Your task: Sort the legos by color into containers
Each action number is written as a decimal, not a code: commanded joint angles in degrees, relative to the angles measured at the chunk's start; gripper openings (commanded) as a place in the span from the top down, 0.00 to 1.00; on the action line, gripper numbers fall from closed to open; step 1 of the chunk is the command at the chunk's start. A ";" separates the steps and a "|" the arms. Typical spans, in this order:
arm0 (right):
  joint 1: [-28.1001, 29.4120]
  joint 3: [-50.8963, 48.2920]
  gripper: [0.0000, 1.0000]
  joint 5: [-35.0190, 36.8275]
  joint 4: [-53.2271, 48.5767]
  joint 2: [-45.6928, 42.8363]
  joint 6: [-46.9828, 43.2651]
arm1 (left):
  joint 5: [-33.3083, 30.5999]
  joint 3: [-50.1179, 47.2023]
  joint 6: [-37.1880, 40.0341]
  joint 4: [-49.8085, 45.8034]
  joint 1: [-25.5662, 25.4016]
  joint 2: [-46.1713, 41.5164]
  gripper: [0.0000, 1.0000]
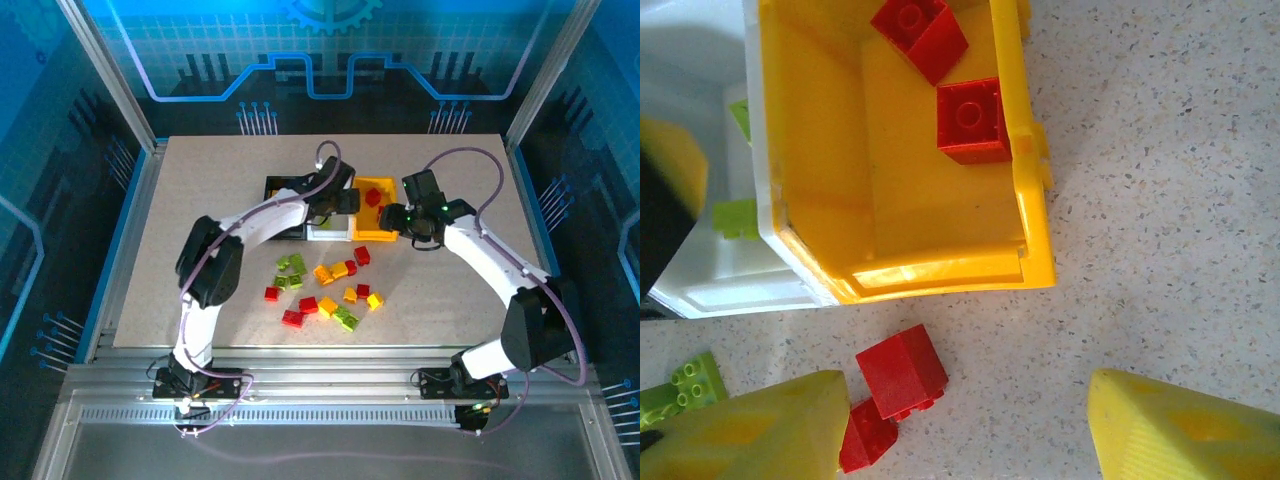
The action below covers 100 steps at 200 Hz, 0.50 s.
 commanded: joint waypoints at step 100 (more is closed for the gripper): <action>-0.07 -5.40 0.31 -4.37 2.63 -2.90 0.80 | 5.96 -47.45 -7.60 5.72 1.81 -41.69 0.20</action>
